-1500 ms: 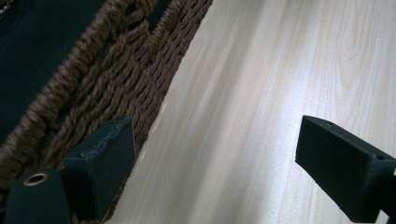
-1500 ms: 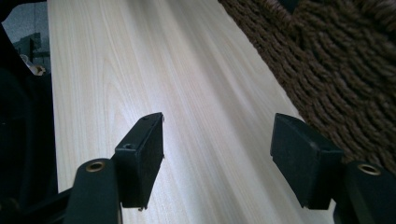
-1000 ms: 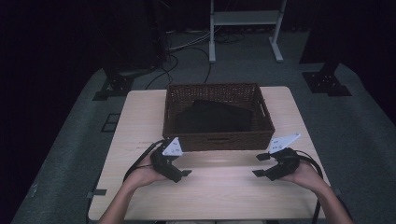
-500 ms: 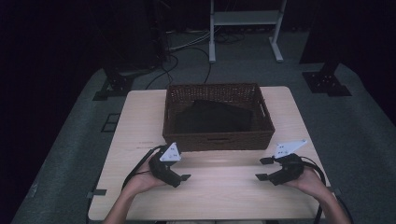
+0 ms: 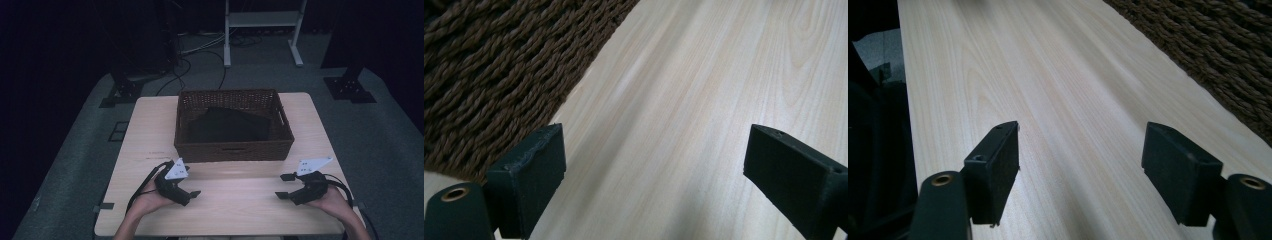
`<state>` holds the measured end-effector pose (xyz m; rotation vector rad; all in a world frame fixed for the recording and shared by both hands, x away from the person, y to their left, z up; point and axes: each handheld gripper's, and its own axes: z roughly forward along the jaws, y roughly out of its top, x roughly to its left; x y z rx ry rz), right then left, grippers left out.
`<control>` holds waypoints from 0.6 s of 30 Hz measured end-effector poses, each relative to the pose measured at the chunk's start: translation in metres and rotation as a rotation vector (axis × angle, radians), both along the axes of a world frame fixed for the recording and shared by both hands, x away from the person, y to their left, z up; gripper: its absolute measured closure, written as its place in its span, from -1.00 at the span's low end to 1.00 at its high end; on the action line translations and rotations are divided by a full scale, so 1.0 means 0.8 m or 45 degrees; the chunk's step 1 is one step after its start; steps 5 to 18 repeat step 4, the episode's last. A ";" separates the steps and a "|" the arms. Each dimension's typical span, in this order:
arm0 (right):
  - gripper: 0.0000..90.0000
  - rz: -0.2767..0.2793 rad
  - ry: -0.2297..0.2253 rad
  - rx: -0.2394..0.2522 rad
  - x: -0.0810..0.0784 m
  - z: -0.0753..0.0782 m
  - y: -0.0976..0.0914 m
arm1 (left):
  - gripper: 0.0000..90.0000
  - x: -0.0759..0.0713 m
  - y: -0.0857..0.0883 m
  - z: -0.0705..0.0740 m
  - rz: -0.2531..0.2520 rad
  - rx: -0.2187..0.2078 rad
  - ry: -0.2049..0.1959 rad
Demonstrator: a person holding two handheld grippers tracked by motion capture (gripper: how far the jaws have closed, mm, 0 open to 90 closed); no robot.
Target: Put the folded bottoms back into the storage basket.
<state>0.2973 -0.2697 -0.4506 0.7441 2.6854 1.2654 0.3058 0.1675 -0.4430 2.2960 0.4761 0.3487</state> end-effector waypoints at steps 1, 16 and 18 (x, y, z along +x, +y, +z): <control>-0.36 -0.007 0.001 0.003 -0.001 0.000 -0.001 | -0.80 -0.002 0.002 0.001 0.002 -0.004 -0.002; -0.40 -0.020 -0.003 0.010 -0.005 0.000 -0.005 | -0.81 -0.006 0.005 0.002 0.009 -0.016 -0.013; -0.40 -0.020 -0.003 0.010 -0.005 0.000 -0.005 | -0.81 -0.006 0.005 0.002 0.009 -0.016 -0.013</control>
